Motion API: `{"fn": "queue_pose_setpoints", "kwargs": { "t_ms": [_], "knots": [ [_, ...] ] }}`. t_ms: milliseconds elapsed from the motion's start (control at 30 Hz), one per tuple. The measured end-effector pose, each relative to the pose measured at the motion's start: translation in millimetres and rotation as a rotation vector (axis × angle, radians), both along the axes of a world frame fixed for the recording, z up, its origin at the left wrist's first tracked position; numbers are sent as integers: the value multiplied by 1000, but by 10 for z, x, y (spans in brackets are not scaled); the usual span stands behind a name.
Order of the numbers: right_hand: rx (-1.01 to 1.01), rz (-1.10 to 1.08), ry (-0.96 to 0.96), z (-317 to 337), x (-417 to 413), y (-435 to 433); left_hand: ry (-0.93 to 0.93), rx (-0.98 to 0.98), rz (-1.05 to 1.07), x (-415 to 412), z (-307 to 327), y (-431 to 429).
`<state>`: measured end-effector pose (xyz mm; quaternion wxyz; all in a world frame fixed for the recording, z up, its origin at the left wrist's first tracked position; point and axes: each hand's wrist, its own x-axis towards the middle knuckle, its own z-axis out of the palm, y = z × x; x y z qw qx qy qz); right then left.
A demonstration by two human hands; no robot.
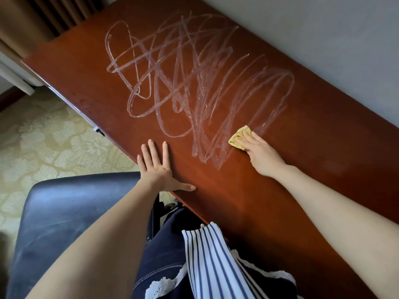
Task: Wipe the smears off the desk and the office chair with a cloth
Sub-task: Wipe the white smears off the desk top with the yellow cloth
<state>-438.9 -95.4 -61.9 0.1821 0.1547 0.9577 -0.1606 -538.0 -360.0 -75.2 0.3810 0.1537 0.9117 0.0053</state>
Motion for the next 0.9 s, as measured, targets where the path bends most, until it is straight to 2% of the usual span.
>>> {"fn": "queue_pose_setpoints", "kwargs": {
  "t_ms": [100, 167, 467, 633, 767, 900],
  "knots": [
    [17, -78, 34, -58, -96, -244, -31, -19, -5, -14, 13, 0],
    [-10, -54, 85, -93, -75, -427, -40, -28, -7, -16, 22, 2],
    [-87, 323, 220, -169, 511, -773, -17, -36, -17, 2, 33, 0],
    [-86, 557, 336, -117, 938, -545, 2, -22, -20, 13, 34, -7],
    [29, 765, 290, -20, 1014, -149, -7, -17, -19, 10, 21, -15],
    [96, 774, 229, 71, 866, 229, -16, -14, -19, 10, 8, -18]
  ]
}}
